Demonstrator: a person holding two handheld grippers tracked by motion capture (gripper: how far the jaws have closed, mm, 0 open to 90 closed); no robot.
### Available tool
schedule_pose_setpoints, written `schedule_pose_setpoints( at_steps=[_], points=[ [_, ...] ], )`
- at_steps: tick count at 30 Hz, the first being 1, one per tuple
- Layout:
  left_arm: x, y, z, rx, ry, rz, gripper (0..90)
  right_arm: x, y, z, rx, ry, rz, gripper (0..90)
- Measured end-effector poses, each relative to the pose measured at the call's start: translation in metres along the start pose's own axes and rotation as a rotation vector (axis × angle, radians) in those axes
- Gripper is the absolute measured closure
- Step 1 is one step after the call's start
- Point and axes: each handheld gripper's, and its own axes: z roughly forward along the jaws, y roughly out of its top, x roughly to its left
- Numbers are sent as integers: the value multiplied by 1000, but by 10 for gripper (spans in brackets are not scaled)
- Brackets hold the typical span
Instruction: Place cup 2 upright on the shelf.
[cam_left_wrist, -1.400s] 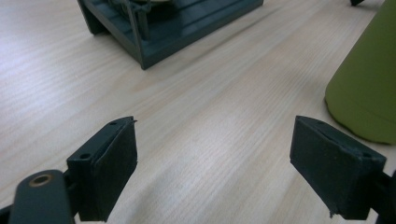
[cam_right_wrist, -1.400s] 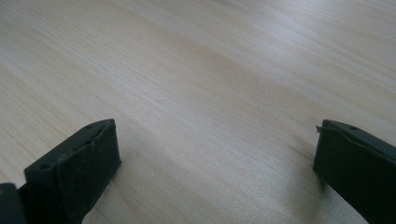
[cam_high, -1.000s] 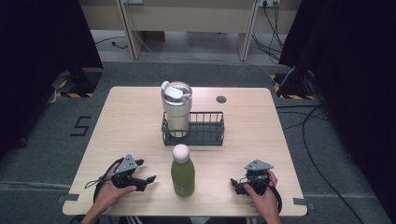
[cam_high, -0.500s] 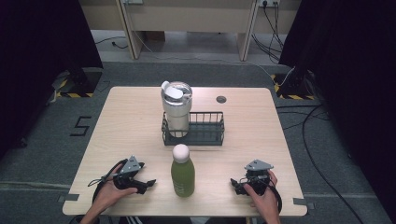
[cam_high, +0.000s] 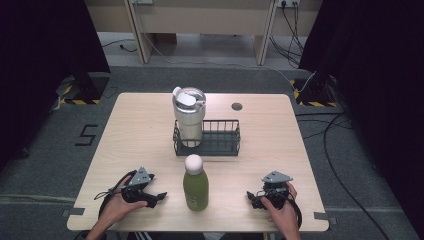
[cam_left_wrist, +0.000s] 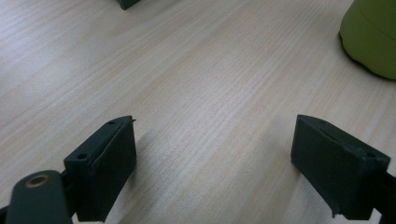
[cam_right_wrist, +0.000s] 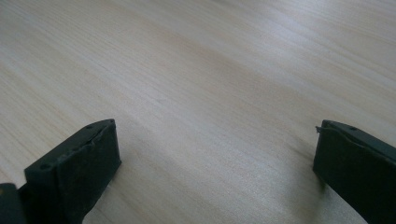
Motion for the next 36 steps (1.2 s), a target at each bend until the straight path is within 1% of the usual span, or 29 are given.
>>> schedule_pose_setpoints(
  at_steps=[2, 3, 4, 5, 6, 7, 8, 9, 10, 12, 13, 15, 17, 18, 21, 28, 32, 36],
  points=[
    [0, 0, 0, 0, 0, -1, 134, 0, 0, 0, -6, -5, -11, 12],
    [0, 0, 0, -1, 0, -1, 134, 1, 0, -1, -9, -6, -18, 29],
    [0, 0, 0, -1, 1, -1, 135, 1, 0, -1, -16, -4, -24, 61],
    [0, 0, 0, -1, 1, -2, 135, 2, 0, -2, -33, 3, -30, 144],
    [0, 0, 0, -1, 2, -3, 135, 3, -1, -3, -44, 6, -27, 190],
    [0, 0, 0, -2, 3, -4, 135, 5, 0, -3, -50, 4, -22, 182],
    [0, 0, 0, -1, 3, -3, 135, 6, 0, -3, -51, 0, -29, 142],
    [0, 0, 0, -1, 3, -4, 135, 7, 0, -3, -56, -4, -41, 152],
    [0, 0, 0, -1, 3, -4, 135, 9, 1, -4, -67, 0, -45, 180],
    [0, 0, 0, -1, 3, -3, 135, 13, 2, -6, -91, 20, -54, 141],
    [0, 0, 0, -1, 4, -4, 135, 15, 3, -8, -108, 34, -55, 161],
    [0, 0, 0, -1, 3, -4, 135, 22, 6, -11, -138, 64, -58, 148],
    [0, 0, 0, 0, 4, -4, 135, 27, 9, -14, -157, 74, -79, 153],
    [0, 0, 0, 0, 4, -3, 135, 31, 11, -16, -175, 80, -87, 154],
    [0, 0, 0, 0, 4, -3, 134, 39, 15, -18, -198, 118, -101, 153],
    [0, 0, 0, 0, 6, -4, 135, 54, 21, -22, -235, 171, -130, 153],
    [0, 0, 0, 0, 7, -5, 135, 65, 25, -25, -264, 220, -146, 153],
    [0, 0, 0, 0, 7, -5, 135, 77, 30, -26, -275, 250, -175, 152]
  ],
)
